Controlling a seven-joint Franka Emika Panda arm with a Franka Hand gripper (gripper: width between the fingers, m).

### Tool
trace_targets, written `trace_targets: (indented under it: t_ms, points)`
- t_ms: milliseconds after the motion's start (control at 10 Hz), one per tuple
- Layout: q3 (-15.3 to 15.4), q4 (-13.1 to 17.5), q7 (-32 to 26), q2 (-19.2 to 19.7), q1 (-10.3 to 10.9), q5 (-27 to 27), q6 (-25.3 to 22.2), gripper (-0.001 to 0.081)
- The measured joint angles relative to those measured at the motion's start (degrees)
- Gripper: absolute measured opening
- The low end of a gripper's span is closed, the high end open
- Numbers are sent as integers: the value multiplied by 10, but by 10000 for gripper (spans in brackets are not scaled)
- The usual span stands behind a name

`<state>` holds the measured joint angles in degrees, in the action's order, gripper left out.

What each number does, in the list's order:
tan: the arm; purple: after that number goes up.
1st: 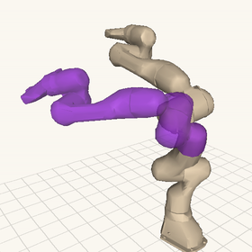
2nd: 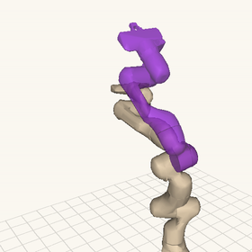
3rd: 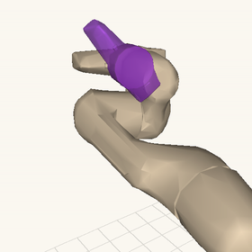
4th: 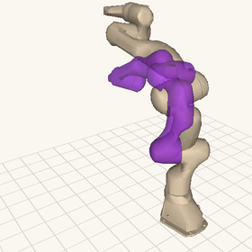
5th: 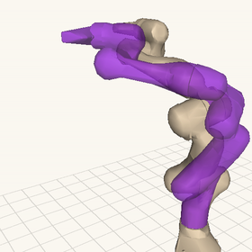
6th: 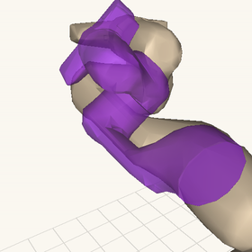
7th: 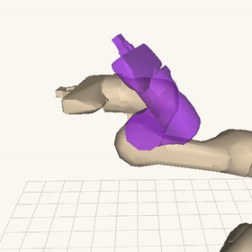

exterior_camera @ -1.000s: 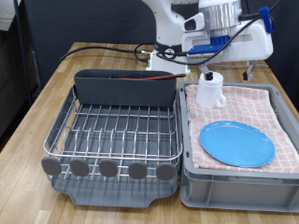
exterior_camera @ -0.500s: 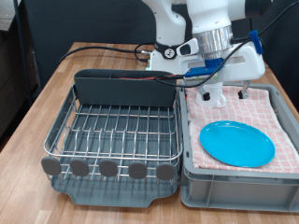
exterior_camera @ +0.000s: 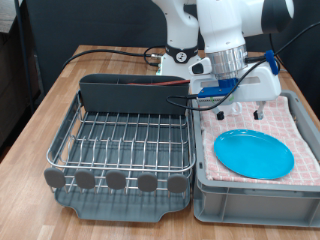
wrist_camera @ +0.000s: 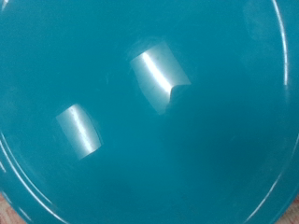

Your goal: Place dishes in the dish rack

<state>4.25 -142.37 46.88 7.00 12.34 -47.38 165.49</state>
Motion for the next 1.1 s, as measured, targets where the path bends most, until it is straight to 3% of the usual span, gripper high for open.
trace_targets:
  t_ms: [600, 1100]
  points:
    - [26, 21, -96, 50, -9, -113, 42, 802]
    - [40, 43, -180, 67, -19, -190, 44, 802]
